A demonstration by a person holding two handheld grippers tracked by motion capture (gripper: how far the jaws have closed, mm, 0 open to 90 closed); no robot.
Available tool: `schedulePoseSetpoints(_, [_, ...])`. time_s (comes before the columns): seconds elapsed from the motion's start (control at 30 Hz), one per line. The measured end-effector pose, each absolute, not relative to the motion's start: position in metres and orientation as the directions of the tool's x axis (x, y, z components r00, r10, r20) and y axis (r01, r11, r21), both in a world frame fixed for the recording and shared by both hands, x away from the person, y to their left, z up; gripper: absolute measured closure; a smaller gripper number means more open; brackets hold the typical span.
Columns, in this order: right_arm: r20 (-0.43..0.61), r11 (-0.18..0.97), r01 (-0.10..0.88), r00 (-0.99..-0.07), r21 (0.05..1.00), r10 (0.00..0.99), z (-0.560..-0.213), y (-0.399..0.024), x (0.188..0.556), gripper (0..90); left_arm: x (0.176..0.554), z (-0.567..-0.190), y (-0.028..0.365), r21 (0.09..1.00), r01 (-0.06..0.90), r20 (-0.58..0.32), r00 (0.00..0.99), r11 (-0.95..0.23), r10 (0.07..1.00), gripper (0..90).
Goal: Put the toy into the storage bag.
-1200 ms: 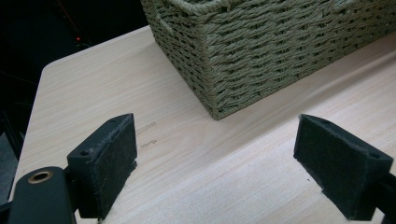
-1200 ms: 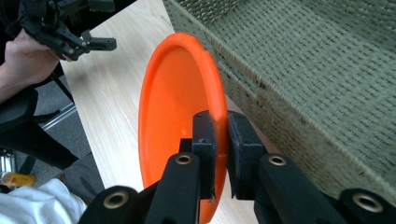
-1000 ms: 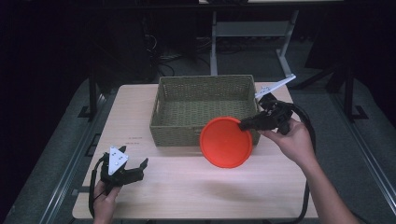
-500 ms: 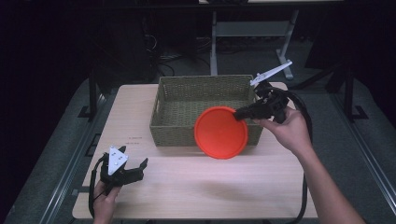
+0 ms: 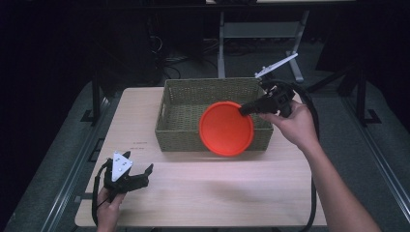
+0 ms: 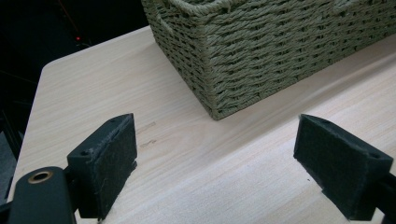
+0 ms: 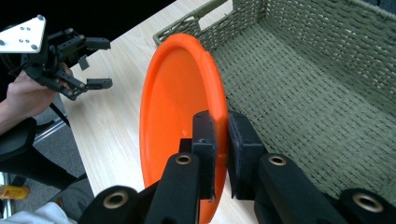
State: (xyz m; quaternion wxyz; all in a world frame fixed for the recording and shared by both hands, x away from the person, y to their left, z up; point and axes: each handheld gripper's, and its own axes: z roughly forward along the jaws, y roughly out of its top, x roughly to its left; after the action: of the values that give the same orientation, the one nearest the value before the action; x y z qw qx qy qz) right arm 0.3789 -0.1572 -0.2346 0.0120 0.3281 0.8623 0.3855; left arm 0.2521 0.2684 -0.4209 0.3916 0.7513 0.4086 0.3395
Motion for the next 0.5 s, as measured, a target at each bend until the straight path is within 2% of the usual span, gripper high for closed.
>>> schedulePoseSetpoints(0.5, [0.23,0.476,0.567,-0.771,0.673,0.594,-0.221,-0.149,0.402,82.2,0.252,-0.421,0.27,0.869,0.346,0.186,0.433,-0.353,0.882,12.8])
